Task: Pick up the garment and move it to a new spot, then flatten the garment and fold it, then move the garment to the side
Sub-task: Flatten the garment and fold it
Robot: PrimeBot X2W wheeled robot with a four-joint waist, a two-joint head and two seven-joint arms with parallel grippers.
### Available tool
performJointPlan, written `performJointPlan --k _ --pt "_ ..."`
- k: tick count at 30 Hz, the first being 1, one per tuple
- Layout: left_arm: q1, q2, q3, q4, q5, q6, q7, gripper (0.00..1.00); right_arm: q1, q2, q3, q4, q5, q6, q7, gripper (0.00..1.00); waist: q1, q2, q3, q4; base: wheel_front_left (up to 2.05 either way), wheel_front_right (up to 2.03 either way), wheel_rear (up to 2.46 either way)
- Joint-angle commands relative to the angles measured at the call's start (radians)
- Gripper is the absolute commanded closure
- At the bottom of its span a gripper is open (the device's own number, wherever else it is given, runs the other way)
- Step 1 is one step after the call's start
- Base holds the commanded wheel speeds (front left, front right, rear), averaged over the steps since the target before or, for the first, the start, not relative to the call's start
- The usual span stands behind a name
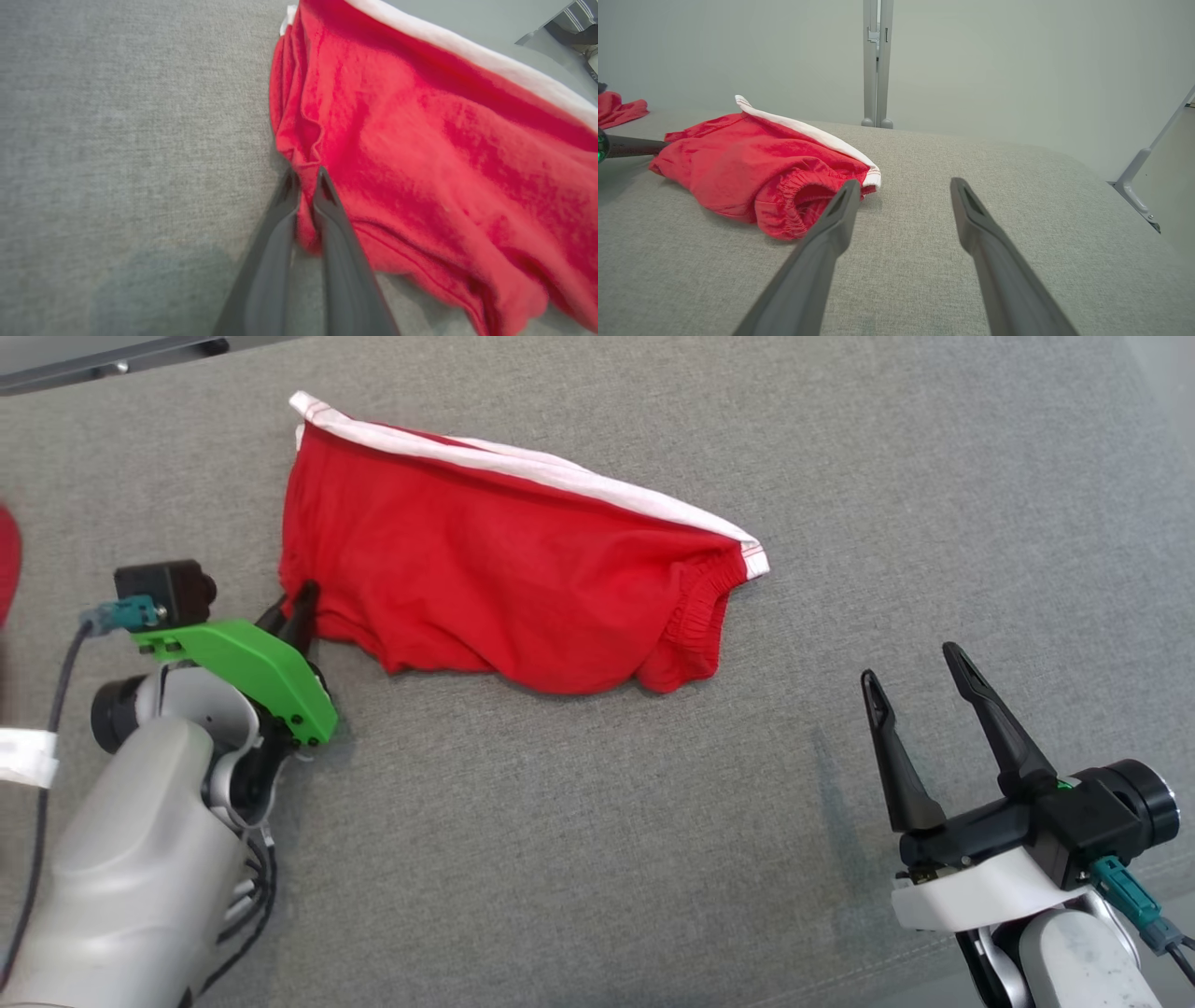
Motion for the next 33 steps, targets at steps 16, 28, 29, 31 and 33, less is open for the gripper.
performJointPlan --k 16,28,29,31,33 --pt "0.263 -0.069 0.001 -0.224 -0.006 0.137 -0.141 1.00 0.094 -0.011 -0.048 0.026 -0.006 -0.001 -0.003 0.00 0.0000 0.0081 -0.141 0.131 0.00 0.00 0.00" --pt "0.516 -0.076 -0.025 -0.567 0.014 0.308 -0.193 1.00 0.124 -0.037 -0.054 0.045 0.002 -0.001 -0.003 0.00 0.0000 0.0081 -0.160 0.221 0.00 0.00 0.00" --pt "0.530 -0.080 -0.027 -0.581 0.010 0.316 -0.192 1.00 0.124 -0.040 -0.053 0.047 0.001 -0.001 -0.003 0.00 0.0000 0.0081 -0.161 0.228 0.00 0.00 0.00" --pt "0.546 -0.075 -0.033 -0.592 0.020 0.331 -0.194 1.00 0.121 -0.046 -0.047 0.051 0.002 -0.001 -0.003 0.00 0.0000 0.0081 -0.161 0.235 0.00 0.00 0.00" --pt "0.550 -0.073 -0.040 -0.594 0.032 0.342 -0.193 0.65 0.104 -0.055 -0.043 0.058 0.004 -0.001 -0.003 0.00 0.0000 0.0081 -0.158 0.240 0.00 0.00 0.00"
